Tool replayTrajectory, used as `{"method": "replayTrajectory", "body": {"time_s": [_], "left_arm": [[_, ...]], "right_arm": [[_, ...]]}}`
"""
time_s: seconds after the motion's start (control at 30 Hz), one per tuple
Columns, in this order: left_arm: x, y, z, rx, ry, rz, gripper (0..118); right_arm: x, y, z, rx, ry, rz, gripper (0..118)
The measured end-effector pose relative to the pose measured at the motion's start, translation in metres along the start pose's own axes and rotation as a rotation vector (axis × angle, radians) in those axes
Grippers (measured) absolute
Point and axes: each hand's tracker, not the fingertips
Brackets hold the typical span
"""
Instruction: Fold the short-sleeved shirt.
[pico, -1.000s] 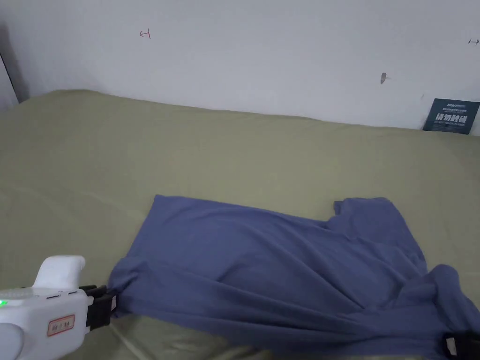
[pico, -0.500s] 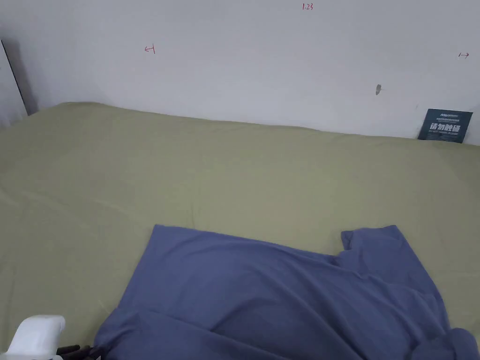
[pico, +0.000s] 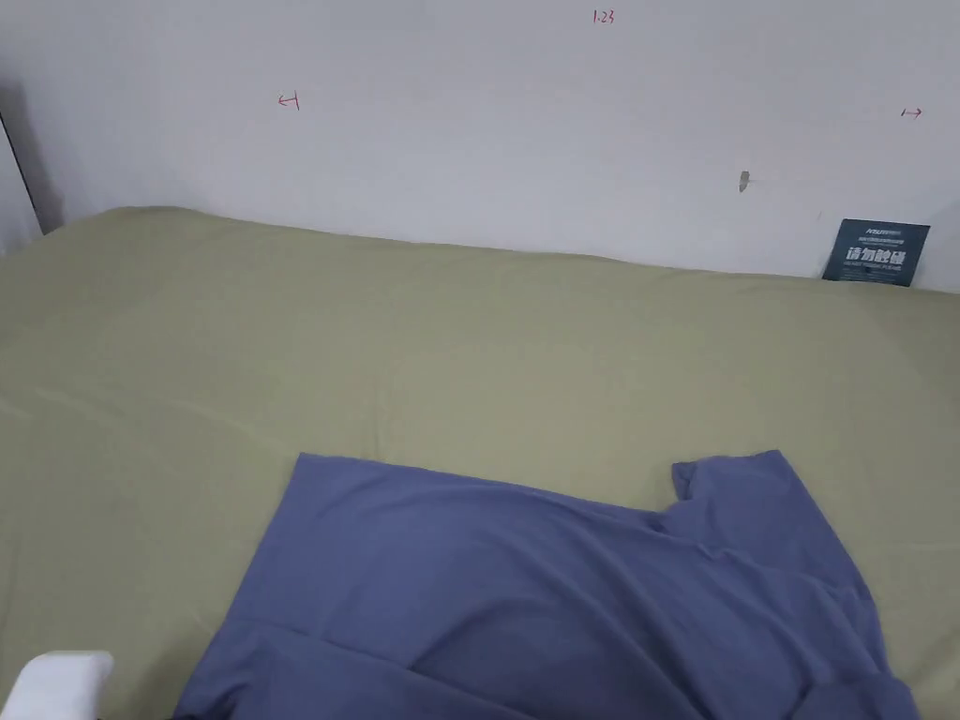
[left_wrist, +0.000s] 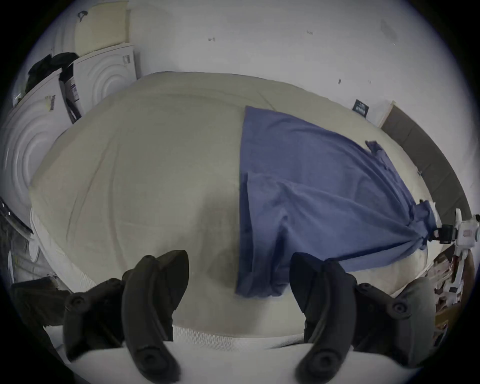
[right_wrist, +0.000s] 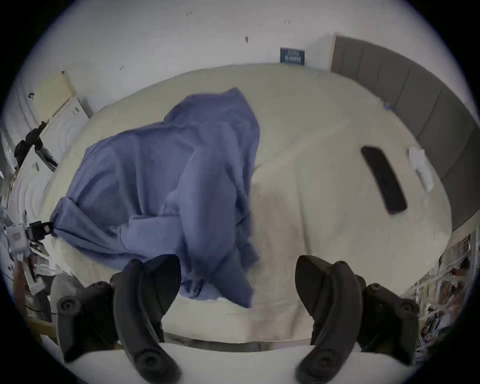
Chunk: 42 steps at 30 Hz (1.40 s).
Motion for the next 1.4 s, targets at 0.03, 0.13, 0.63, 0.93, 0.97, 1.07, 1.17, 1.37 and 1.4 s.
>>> {"method": "replayTrajectory", "body": {"time_s": [0.03, 0.13, 0.63, 0.93, 0.97, 1.07, 1.17, 1.37, 1.4], "left_arm": [[-0.002, 0.001, 0.005, 0.023, -0.005, 0.015, 87], [0.009, 0.008, 0.027, 0.118, 0.04, -0.004, 87], [0.088, 0.01, 0.097, 0.45, 0.018, -0.163, 0], [0.103, 0.005, 0.105, 0.444, -0.033, -0.18, 0], [0.104, 0.007, 0.104, 0.438, -0.035, -0.177, 0], [0.101, 0.015, 0.102, 0.408, -0.062, -0.146, 0], [0.1, 0.027, 0.099, 0.411, -0.077, -0.132, 0], [0.107, 0.085, 0.086, 0.437, -0.055, -0.212, 0], [0.113, 0.099, 0.089, 0.45, -0.046, -0.235, 0]], "right_arm": [[0.001, 0.003, 0.007, 0.021, -0.005, -0.012, 94], [0.001, 0.011, 0.027, 0.117, -0.006, -0.023, 94], [-0.071, 0.004, 0.087, 0.391, -0.046, 0.136, 0], [-0.093, -0.004, 0.095, 0.423, -0.014, 0.177, 0], [-0.094, -0.002, 0.095, 0.421, -0.009, 0.179, 0], [-0.095, -0.001, 0.091, 0.417, -0.001, 0.182, 0], [-0.097, 0.002, 0.089, 0.408, 0.011, 0.186, 0], [-0.096, 0.005, 0.079, 0.39, 0.014, 0.2, 0], [-0.095, 0.006, 0.077, 0.388, 0.014, 0.199, 0]]}}
